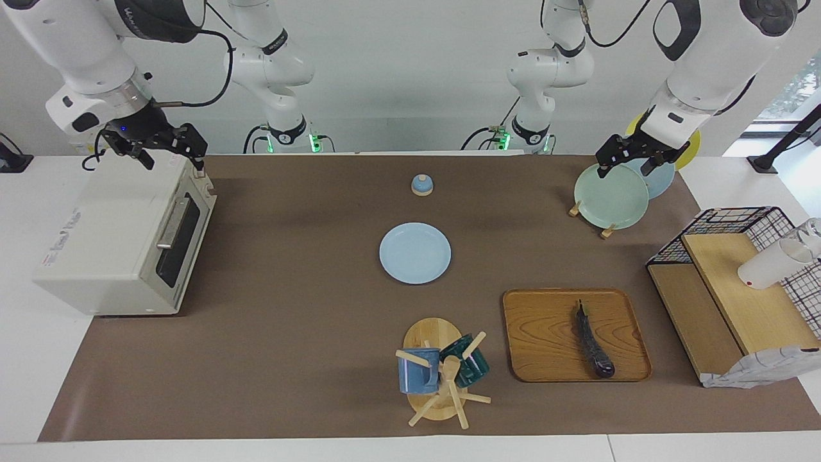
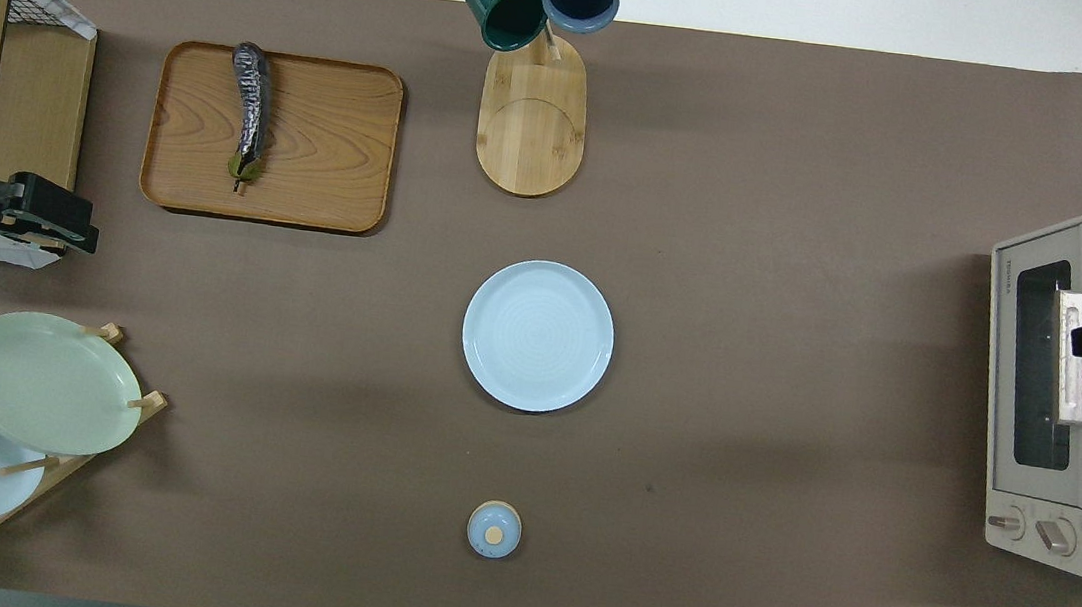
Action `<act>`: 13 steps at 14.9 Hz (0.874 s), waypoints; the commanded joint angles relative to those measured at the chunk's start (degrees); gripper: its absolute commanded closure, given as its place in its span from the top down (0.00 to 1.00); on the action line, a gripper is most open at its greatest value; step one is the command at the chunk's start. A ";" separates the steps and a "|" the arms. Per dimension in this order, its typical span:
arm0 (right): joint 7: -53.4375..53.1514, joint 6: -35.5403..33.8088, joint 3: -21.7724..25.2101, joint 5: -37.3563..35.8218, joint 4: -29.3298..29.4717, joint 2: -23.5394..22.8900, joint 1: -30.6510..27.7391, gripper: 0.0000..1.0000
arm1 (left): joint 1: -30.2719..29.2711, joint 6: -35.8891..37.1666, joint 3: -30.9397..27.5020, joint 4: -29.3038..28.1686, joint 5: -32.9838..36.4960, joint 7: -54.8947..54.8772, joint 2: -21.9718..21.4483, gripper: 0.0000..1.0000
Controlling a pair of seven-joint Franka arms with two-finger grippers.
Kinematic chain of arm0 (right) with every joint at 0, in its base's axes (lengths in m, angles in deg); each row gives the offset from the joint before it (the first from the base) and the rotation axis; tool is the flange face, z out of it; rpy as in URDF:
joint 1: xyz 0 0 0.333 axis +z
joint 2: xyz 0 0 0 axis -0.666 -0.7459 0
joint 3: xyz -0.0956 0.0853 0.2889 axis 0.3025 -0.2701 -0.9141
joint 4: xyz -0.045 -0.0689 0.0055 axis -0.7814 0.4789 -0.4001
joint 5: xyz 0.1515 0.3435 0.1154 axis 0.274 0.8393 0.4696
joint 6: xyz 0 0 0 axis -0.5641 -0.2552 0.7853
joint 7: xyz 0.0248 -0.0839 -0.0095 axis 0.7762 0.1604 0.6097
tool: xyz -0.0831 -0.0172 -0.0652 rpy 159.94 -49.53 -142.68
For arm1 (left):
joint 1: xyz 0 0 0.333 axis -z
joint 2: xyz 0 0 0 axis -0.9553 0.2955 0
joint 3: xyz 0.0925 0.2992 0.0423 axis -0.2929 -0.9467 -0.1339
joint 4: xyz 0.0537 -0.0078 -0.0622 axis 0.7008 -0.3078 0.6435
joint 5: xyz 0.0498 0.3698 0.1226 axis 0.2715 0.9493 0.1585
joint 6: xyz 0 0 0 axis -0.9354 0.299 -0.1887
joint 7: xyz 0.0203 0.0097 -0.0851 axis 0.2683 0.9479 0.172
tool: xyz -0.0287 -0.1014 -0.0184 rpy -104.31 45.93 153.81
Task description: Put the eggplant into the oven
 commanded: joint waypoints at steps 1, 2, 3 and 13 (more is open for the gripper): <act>-0.68 0.27 -0.12 0.47 0.29 -0.10 -0.51 1.00 | -0.48 -0.11 0.41 0.09 0.33 -0.30 -0.44 1.00; -0.59 0.27 -0.12 0.47 0.29 -0.10 -0.43 1.00 | -0.66 -0.11 0.41 0.08 0.33 -0.56 -0.53 1.00; -0.68 0.27 -0.04 0.47 0.29 -0.01 -0.43 1.00 | -0.74 -0.28 0.41 0.17 0.33 -0.74 -0.44 1.00; 6.27 5.78 0.31 1.43 -10.92 4.81 -4.45 0.00 | -0.39 -4.41 0.41 -0.27 0.33 -0.22 0.17 1.00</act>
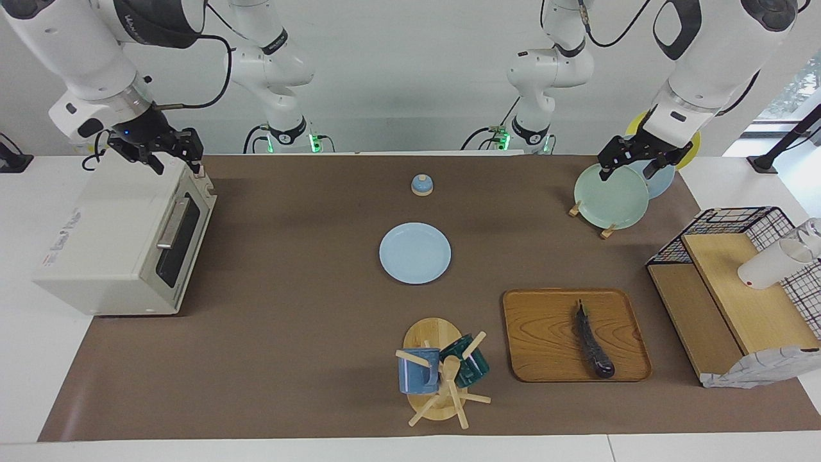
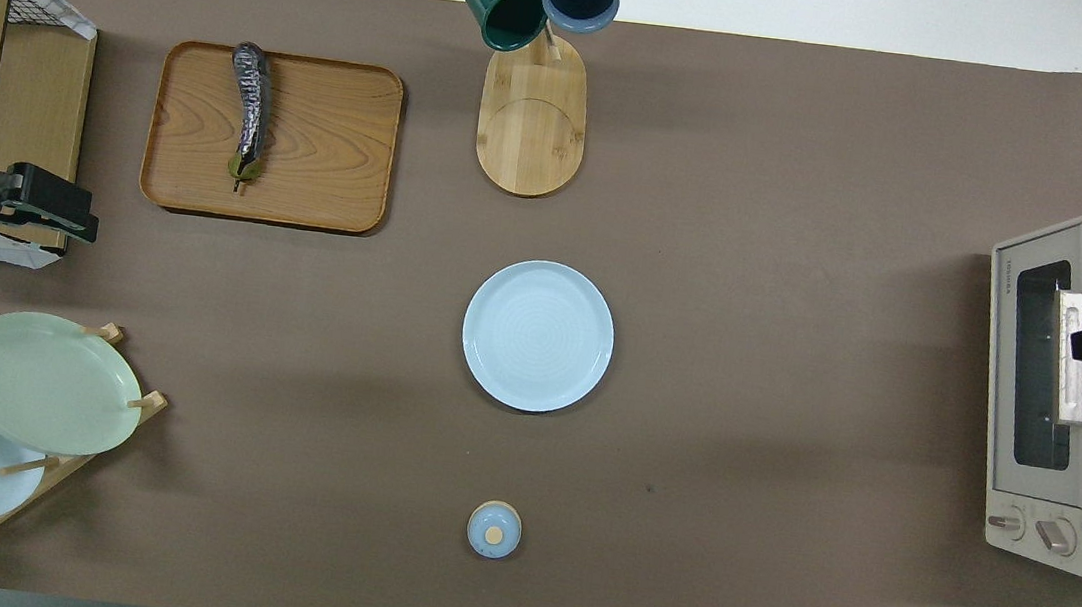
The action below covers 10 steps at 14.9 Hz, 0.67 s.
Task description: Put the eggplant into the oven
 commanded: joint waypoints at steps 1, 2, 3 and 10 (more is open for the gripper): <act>2.20 7.95 0.01 1.44 -10.99 5.35 -3.92 0.00 | -0.31 -2.47 0.40 -0.01 0.24 -0.17 1.46 1.00; 2.03 11.38 0.10 0.91 -14.16 6.41 -3.93 0.00 | -0.30 -3.60 0.40 0.08 0.24 -0.09 2.52 1.00; 1.76 14.37 0.19 0.04 -17.41 7.46 -3.93 0.00 | -0.30 -5.27 0.40 -0.09 0.24 -0.17 3.92 1.00; -1.40 23.01 0.19 -5.16 -23.16 4.49 -6.30 0.00 | -0.66 -16.69 0.40 6.32 0.33 -0.09 21.23 1.00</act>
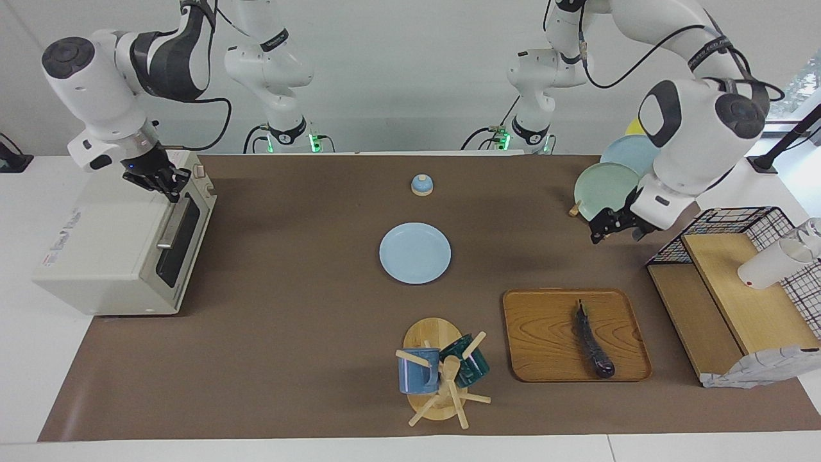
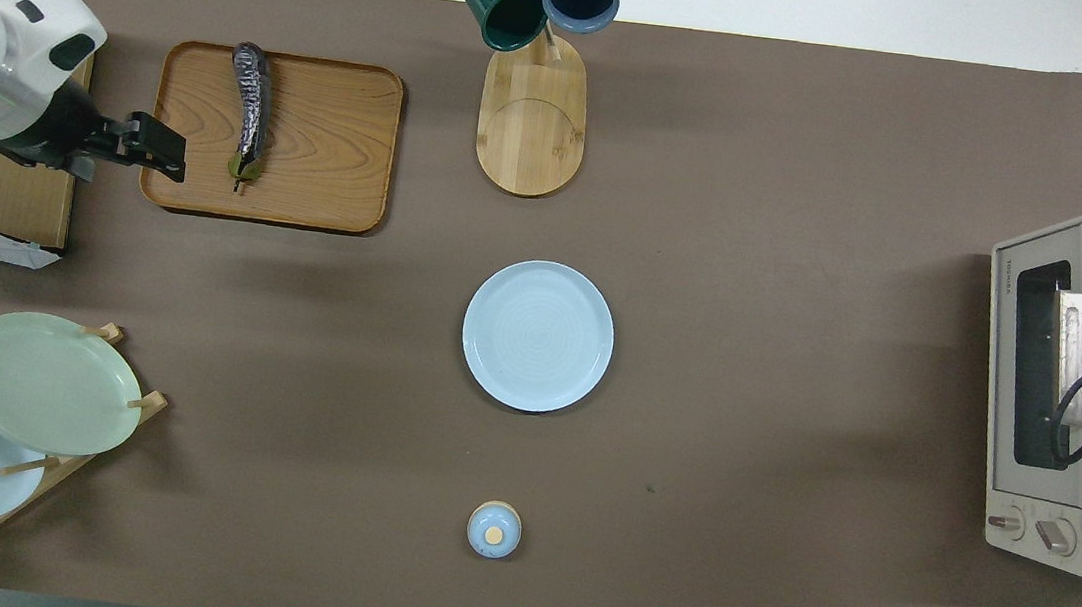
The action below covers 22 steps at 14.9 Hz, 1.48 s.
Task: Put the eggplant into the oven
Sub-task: 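Grasp the eggplant with the left gripper while the right gripper reaches the oven, then carry the eggplant over the plate while the right gripper opens the oven door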
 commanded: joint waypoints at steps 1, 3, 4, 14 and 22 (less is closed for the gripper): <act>-0.59 1.92 -0.41 -0.83 -1.01 -1.02 -1.64 0.00 | -0.39 -4.02 0.38 4.51 0.42 0.00 6.62 1.00; -1.02 2.09 -0.50 -0.74 -2.32 -1.20 -1.20 0.00 | 0.22 -8.51 0.38 5.55 0.33 0.00 10.75 1.00; -1.20 3.57 -0.58 -0.57 -3.37 -1.12 -0.94 0.00 | 0.23 -10.36 0.38 6.61 0.33 0.00 13.38 1.00; -8.23 17.64 -0.67 0.83 -9.36 -6.82 6.18 0.00 | 2.51 -27.24 0.38 5.39 1.12 -0.96 20.44 0.91; -9.55 27.76 -0.85 6.37 -13.49 -11.66 7.59 0.00 | 3.57 -29.01 0.29 1.96 4.38 -2.19 19.91 0.65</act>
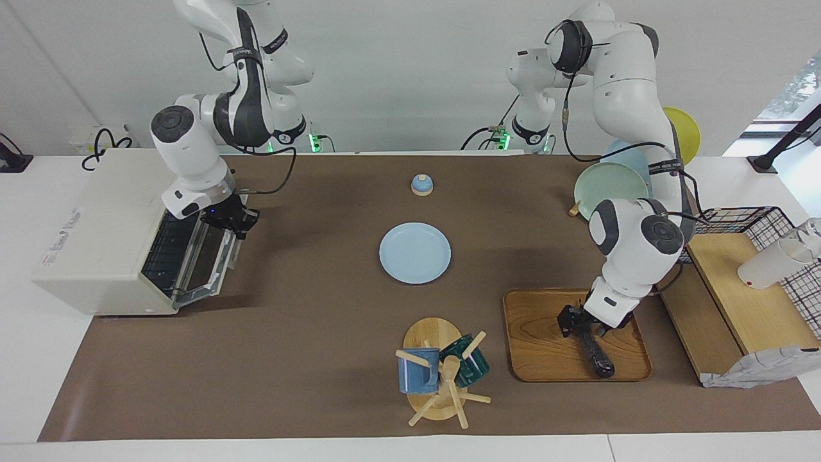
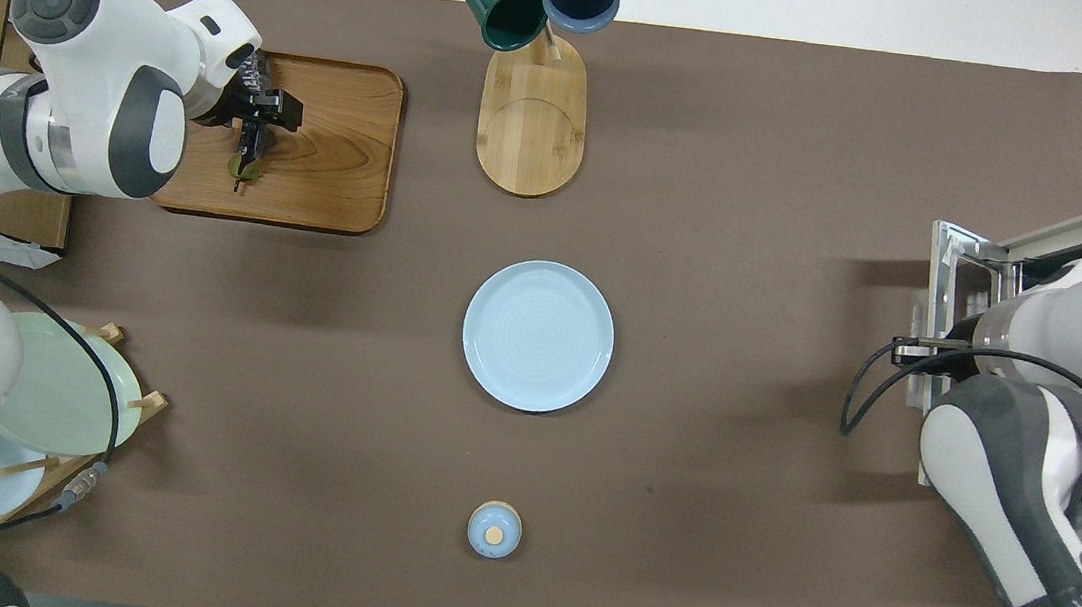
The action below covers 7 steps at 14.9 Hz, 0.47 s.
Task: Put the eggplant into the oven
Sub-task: 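Carry the eggplant over the plate while the right gripper opens the oven door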
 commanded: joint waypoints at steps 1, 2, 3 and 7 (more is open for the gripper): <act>0.01 3.53 1.82 -0.89 0.50 -3.06 -2.48 0.00 | 0.34 -1.18 -0.58 -1.29 1.25 -0.56 -0.65 0.34; 0.01 3.45 1.82 -0.89 0.59 -3.06 -2.40 0.00 | 0.34 -0.48 -0.58 -1.02 1.25 -0.91 -0.74 0.04; 0.01 3.45 1.82 -0.89 0.50 -3.06 -2.40 0.00 | 0.25 1.09 -0.58 -0.15 1.25 -0.91 -0.74 0.00; -0.07 3.01 1.38 2.09 0.50 -2.98 -1.96 0.00 | 0.34 9.88 -0.49 3.81 -1.82 -0.39 -2.66 0.00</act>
